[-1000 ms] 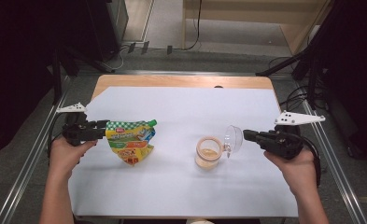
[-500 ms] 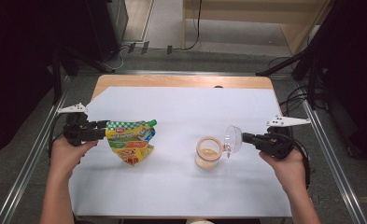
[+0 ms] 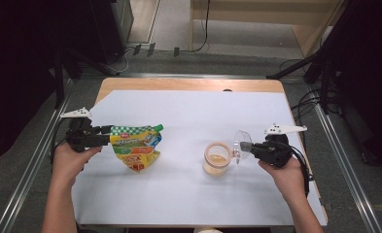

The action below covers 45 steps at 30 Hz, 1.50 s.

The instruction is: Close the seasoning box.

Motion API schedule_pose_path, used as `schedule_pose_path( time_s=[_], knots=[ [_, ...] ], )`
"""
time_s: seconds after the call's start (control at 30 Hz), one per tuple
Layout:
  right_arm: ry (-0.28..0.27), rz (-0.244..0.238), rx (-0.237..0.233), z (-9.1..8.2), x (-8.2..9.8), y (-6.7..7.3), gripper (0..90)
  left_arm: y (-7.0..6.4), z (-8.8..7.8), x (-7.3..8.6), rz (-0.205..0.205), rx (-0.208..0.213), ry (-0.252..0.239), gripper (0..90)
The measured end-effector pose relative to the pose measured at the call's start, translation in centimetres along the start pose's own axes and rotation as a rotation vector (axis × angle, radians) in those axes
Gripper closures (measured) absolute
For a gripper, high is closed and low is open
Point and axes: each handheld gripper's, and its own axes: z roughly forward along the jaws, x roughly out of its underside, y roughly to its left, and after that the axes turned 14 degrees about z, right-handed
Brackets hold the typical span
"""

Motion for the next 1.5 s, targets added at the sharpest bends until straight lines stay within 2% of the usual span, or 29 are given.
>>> schedule_pose_path(
  time_s=[0.33, 0.37, 0.47, 0.8, 0.93, 1.17, 1.47, 1.5],
  knots=[
    [-0.004, -0.023, -0.029, 0.3, 0.1, 1.2, 90.0, 0.0, 0.3, 0.1, 0.003, 0.002, 0.008, 40.1],
    [-0.017, -0.024, -0.041, 0.2, 0.1, 1.2, 90.0, 0.0, 0.3, 0.1, 0.003, 0.002, 0.007, 40.0],
    [-0.017, -0.031, -0.032, 0.1, 0.0, 1.3, 87.0, 0.0, 0.3, 0.1, 0.000, 0.000, 0.008, 39.9],
    [-0.055, -0.012, -0.003, -0.8, -0.1, -0.2, 77.9, 0.0, 0.4, 0.1, 0.003, -0.004, 0.015, 39.4],
    [-0.065, -0.004, 0.017, -1.1, -0.1, -0.8, 70.7, 0.0, 0.5, 0.2, 0.000, -0.006, 0.014, 39.3],
    [-0.075, 0.011, 0.041, -1.1, 0.2, -2.2, 59.4, -0.1, 0.7, 0.2, -0.001, -0.009, 0.019, 39.0],
    [-0.084, -0.007, 0.060, -0.9, 1.0, -4.0, 49.5, -0.1, 1.0, 0.1, 0.004, -0.005, 0.029, 38.8],
    [-0.081, 0.002, 0.060, -0.8, 1.1, -4.2, 48.3, -0.1, 1.0, 0.1, 0.004, -0.005, 0.032, 38.8]
  ],
)
